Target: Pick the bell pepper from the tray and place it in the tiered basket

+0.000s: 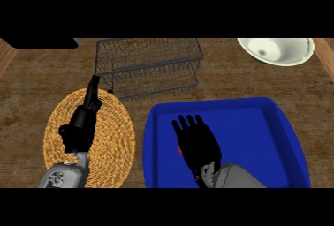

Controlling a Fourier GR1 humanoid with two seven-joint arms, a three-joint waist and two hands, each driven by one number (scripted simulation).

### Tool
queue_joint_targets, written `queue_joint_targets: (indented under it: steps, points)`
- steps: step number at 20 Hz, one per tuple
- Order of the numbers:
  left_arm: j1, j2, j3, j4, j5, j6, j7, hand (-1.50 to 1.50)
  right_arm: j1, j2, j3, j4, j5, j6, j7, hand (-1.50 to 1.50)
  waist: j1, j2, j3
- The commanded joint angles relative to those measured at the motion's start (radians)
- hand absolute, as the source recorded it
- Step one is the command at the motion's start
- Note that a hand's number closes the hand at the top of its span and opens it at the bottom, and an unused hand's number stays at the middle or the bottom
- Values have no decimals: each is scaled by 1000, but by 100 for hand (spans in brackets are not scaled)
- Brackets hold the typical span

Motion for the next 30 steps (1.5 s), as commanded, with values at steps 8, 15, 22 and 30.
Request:
queue_joint_targets:
  steps: [8, 15, 22, 30]
  points:
    - [2, -22, 6, -50, -49, -9, 47, 0, 58, 54, -45, -27, 137, -75, -86, 150, -1, 0, 0]
    - [33, -35, -2, -74, -57, -14, 40, 0, 97, -3, 81, 64, 332, -282, -199, 150, -1, 0, 0]
    - [-9, -47, -24, -27, -51, -42, 32, 0, -99, 142, 133, 253, 75, -154, 269, 150, 66, 8, -2]
    - [-27, -65, -32, 3, -64, -32, 23, 0, -290, 144, 237, 240, -60, -297, 564, 150, 75, 3, -2]
